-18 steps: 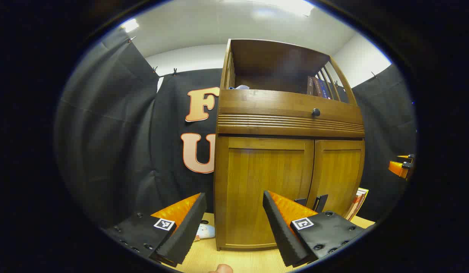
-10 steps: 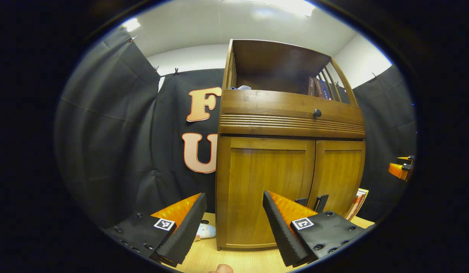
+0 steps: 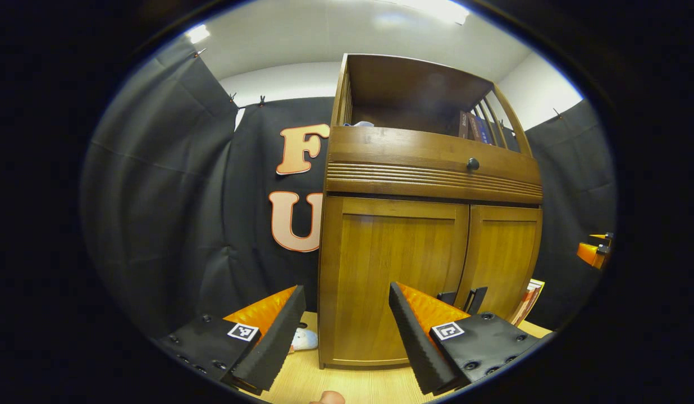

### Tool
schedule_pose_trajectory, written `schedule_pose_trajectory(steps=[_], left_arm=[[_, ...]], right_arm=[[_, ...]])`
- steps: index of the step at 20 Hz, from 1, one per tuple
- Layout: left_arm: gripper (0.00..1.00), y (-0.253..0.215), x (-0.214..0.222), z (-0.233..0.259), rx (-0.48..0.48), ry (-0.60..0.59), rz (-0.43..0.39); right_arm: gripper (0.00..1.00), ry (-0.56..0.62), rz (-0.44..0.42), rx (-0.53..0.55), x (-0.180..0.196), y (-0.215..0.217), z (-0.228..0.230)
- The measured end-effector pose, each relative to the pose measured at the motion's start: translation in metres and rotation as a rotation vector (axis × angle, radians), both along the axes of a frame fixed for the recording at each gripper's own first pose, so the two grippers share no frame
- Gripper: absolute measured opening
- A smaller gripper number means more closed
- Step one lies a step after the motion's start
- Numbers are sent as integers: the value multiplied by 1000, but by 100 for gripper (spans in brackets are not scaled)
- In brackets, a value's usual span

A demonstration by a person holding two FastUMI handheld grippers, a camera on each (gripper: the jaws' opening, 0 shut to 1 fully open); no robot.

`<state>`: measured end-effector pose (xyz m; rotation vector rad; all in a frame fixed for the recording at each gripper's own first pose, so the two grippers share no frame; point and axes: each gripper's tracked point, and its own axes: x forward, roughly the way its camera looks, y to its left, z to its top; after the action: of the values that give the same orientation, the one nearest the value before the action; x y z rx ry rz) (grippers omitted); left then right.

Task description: Open the right door of the double-door shoe cabinet with the right hand, and open the left door with the left hand.

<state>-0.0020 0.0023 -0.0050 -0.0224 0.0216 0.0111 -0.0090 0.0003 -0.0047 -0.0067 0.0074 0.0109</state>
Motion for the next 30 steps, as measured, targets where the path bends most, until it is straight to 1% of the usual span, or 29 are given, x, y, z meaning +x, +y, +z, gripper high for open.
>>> schedule_pose_trajectory(steps=[1,2,3,4,6,7,8,9,10,11,14,15,17,18,19,22,23,24,27,28,29,30], left_arm=[[94,0,0,1,-1,0,0],[94,0,-1,1,-1,0,0],[94,0,0,1,0,1,0],[94,0,-1,1,1,3,0],[99,0,-1,1,-2,5,-3],[94,1,-1,2,-4,3,-2],[94,1,-1,3,-4,2,0],[94,1,-1,2,-4,2,4],[94,1,-1,2,-4,2,8],[94,2,-2,1,-8,5,13],[94,1,-1,0,-18,14,4],[94,1,-1,2,-18,12,-1],[94,0,-2,3,-20,8,-3],[94,0,-2,4,-19,6,-2],[94,1,-2,3,-17,5,0],[94,1,-1,0,-24,16,4],[94,1,0,0,-27,16,5],[96,1,0,0,-32,18,5],[96,4,1,-2,-29,28,19],[94,5,1,-2,-27,27,23],[99,4,3,-1,-27,26,25],[98,4,2,-1,-28,23,26]], right_arm=[[100,1,0,2,0,1,-2],[95,4,1,4,1,2,-4],[95,7,3,5,2,4,-6],[100,11,8,6,2,7,-9],[100,19,23,8,4,15,-14],[95,23,30,11,6,21,-19],[100,26,38,16,7,27,-22],[95,30,50,21,8,34,-25],[100,32,68,27,9,44,-27],[95,39,82,31,11,53,-33],[95,52,120,47,15,82,-44],[100,56,133,54,16,93,-47],[95,64,175,64,20,119,-56],[95,73,193,62,22,132,-61],[100,82,209,60,22,143,-67],[100,112,249,74,28,177,-85],[95,121,258,83,33,185,-89],[95,125,261,87,38,195,-94],[95,145,262,68,54,221,-115],[95,162,274,62,59,229,-124],[95,179,282,61,65,236,-133],[100,193,282,61,72,241,-142]])
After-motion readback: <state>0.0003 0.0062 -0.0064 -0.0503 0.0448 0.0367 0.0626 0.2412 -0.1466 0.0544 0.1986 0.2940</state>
